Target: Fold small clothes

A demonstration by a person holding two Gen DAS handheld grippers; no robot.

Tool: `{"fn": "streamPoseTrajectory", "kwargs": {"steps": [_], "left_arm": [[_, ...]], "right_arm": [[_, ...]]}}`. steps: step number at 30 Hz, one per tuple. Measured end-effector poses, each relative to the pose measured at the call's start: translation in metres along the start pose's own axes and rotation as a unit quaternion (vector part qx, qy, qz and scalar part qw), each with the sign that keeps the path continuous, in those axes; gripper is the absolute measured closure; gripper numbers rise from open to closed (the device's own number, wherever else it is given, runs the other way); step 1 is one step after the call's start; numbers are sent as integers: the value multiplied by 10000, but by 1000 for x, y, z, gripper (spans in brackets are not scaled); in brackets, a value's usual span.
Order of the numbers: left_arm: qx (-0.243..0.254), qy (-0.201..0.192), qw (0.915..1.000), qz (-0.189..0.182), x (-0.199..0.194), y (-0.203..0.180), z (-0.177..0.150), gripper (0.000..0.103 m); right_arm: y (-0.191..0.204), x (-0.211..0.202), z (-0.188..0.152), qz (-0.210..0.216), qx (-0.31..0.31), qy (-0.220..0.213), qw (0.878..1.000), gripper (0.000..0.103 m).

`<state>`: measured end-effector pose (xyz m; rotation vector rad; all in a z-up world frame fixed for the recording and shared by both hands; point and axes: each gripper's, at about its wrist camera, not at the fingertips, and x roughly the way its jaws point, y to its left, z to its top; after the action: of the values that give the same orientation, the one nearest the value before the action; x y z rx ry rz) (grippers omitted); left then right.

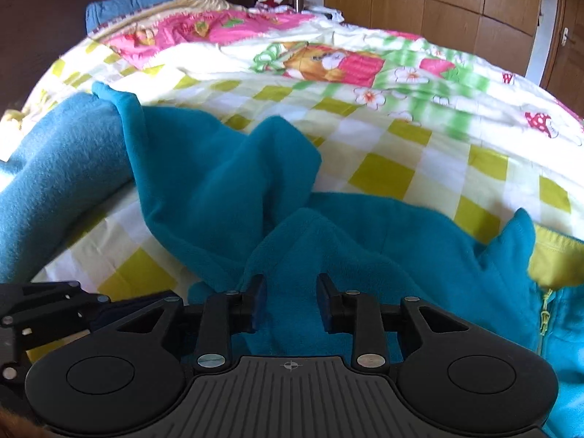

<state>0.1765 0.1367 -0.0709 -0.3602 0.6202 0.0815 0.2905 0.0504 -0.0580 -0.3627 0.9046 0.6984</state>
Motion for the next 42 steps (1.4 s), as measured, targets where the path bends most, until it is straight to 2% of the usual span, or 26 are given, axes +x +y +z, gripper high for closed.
{"fn": "streamPoseTrajectory", "kwargs": {"steps": [1, 3, 5, 8, 11, 14, 16, 18, 21, 24, 26, 27, 30, 32, 35, 38, 42], "left_arm": [[-108, 66, 9999, -30, 1, 4, -1, 66], [-343, 131, 9993, -101, 4, 11, 0, 66], [-461, 82, 9988, -110, 3, 14, 0, 66], [-563, -141, 9983, -60, -4, 20, 0, 66], [-506, -567, 9969, 191, -17, 22, 3, 66], [-439, -913, 9935, 511, -24, 26, 6, 65], [-427, -1023, 9918, 633, -24, 30, 9, 65], [-497, -1099, 9906, 641, -25, 36, 12, 65], [-553, -1218, 9882, 748, -26, 42, 11, 65], [-650, -1208, 9880, 715, -24, 47, 11, 65], [-660, -1213, 9876, 753, -22, 47, 10, 65], [-668, -1213, 9875, 759, -22, 48, 8, 65], [-621, -1324, 9859, 812, -27, 45, 5, 64], [-503, -1475, 9841, 856, -31, 39, 3, 63], [-368, -1732, 9806, 839, -42, 29, 4, 60], [-266, -1976, 9779, 631, -59, 9, 12, 58], [442, -2307, 9718, 220, -80, -44, 19, 53]], "right_arm": [[1, 6, 1, -16, 7, 147, 9999, 76], [3, -2, 8, -236, -231, 82, 9994, 75], [7, -18, 19, -436, -393, -159, 9981, 73], [28, -34, 45, -436, -814, -522, 9944, 70], [66, -25, 78, -283, -1400, -709, 9872, 69], [110, -8, 114, 108, -1873, -747, 9794, 67], [138, 2, 134, 354, -2132, -747, 9735, 57], [164, 11, 150, 508, -2410, -832, 9656, 55], [209, 37, 168, 371, -2967, -901, 9500, 47], [235, 65, 176, 202, -3177, -816, 9444, 52], [244, 79, 180, 54, -3050, -649, 9501, 76], [243, 81, 183, 63, -2847, -576, 9569, 99], [225, 59, 189, 188, -2263, -857, 9701, 98], [199, 22, 196, 275, -1720, -1157, 9779, 98], [146, -41, 194, 376, -902, -1627, 9818, 98], [82, -112, 185, 250, -94, -2225, 9746, 98], [7, -177, 159, 129, 802, -2814, 9561, 98]]}}
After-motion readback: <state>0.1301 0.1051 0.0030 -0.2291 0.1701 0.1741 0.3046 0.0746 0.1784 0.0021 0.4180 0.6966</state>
